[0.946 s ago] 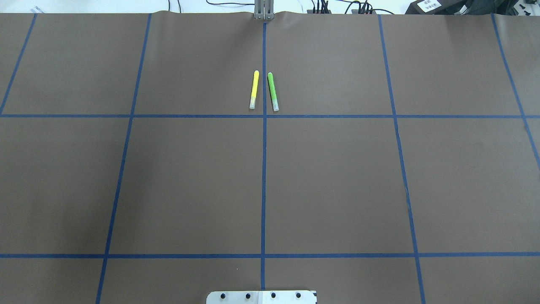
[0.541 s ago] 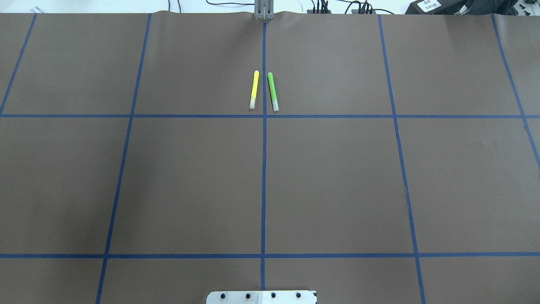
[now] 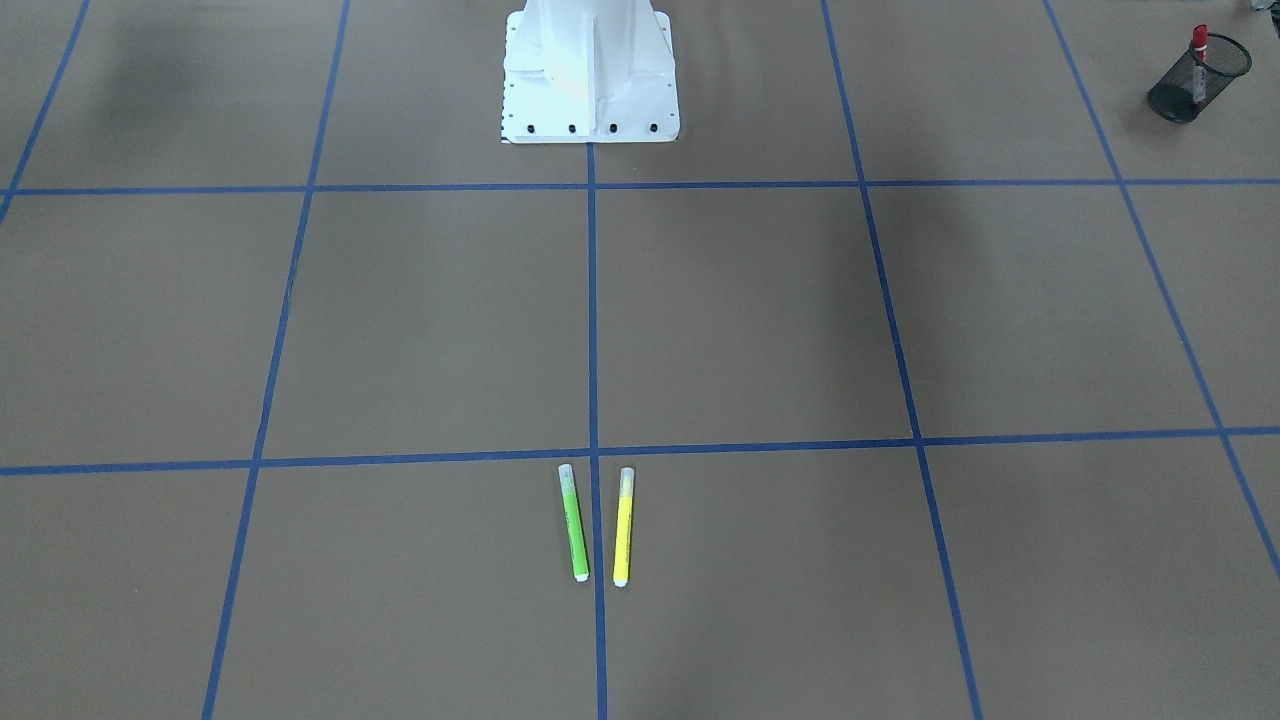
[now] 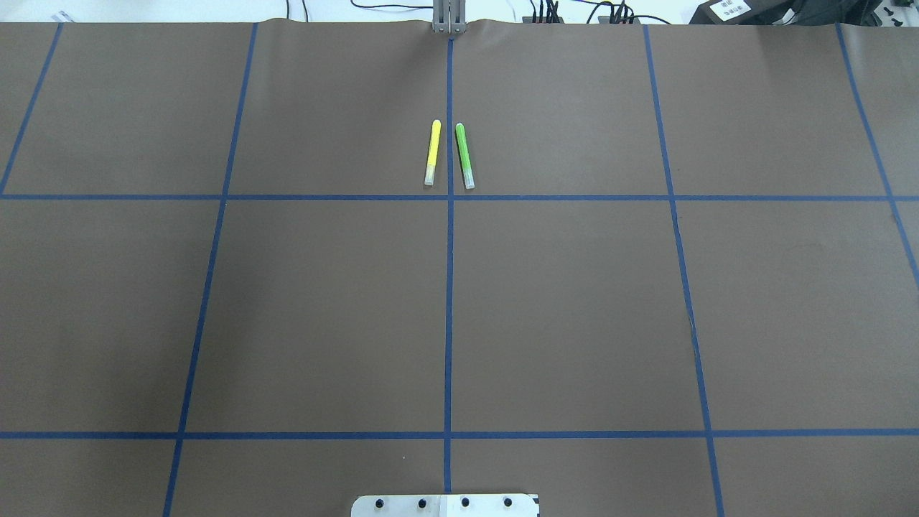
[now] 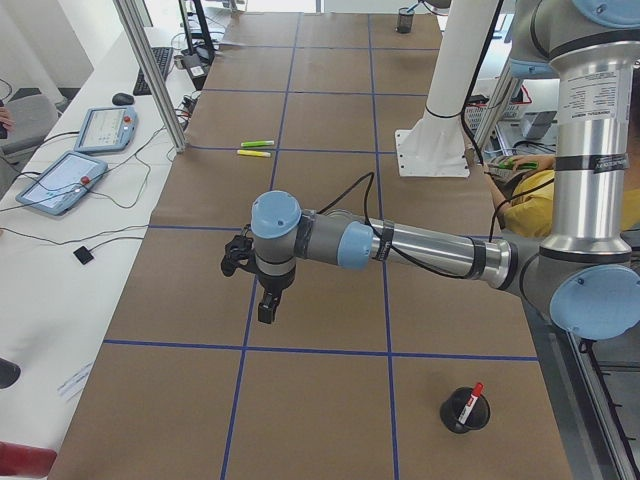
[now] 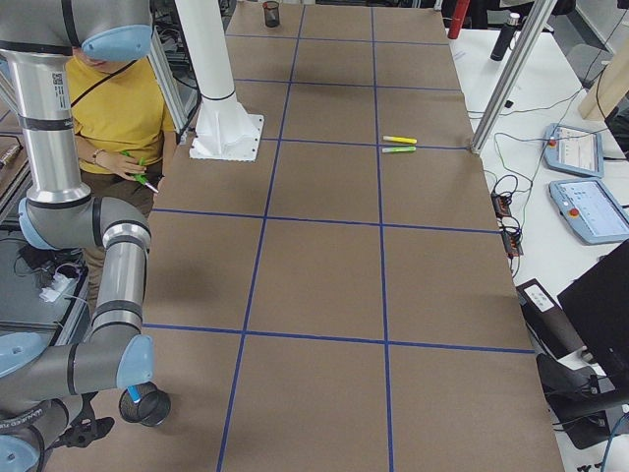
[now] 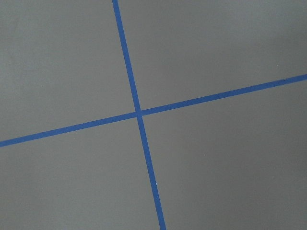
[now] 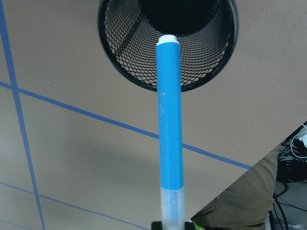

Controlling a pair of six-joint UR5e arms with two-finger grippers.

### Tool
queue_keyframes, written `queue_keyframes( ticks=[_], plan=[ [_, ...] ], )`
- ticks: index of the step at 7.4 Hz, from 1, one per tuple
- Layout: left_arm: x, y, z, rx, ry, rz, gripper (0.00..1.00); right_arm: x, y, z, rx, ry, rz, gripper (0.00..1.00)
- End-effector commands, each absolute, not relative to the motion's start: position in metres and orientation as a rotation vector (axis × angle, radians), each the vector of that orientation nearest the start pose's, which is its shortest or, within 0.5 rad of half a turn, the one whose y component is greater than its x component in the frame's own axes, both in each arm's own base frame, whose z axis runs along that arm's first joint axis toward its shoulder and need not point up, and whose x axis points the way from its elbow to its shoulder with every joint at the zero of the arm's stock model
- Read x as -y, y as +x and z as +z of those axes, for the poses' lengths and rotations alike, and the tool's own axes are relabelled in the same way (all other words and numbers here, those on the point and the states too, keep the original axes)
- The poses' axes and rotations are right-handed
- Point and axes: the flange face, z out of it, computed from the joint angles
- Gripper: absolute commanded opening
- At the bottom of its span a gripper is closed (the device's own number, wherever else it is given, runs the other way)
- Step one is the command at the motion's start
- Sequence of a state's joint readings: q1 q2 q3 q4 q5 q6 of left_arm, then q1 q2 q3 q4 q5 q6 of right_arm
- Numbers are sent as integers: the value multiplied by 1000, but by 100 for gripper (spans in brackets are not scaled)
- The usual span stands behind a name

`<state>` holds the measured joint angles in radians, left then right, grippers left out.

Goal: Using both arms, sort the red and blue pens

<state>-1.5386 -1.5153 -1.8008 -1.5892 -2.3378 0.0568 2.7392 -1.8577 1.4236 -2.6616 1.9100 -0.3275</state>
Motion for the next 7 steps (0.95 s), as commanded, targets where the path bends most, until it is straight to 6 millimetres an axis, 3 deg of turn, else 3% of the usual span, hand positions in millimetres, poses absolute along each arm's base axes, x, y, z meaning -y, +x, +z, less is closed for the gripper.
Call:
queue_keyframes(
  ticks=[1, 2, 5, 7],
  plan=[
    [476, -49, 570, -763, 193, 158, 100, -34, 177, 843, 1252, -935, 920, 0],
    [476, -49, 569, -763, 195, 159, 100, -33, 179, 844, 1246, -920, 914, 99],
    [476, -49, 569, -763, 196, 160, 100, -40, 178, 849, 1245, -924, 883, 100],
    [476, -49, 569, -763, 195, 159, 100, -35, 190, 848, 1208, -866, 899, 100]
  ],
)
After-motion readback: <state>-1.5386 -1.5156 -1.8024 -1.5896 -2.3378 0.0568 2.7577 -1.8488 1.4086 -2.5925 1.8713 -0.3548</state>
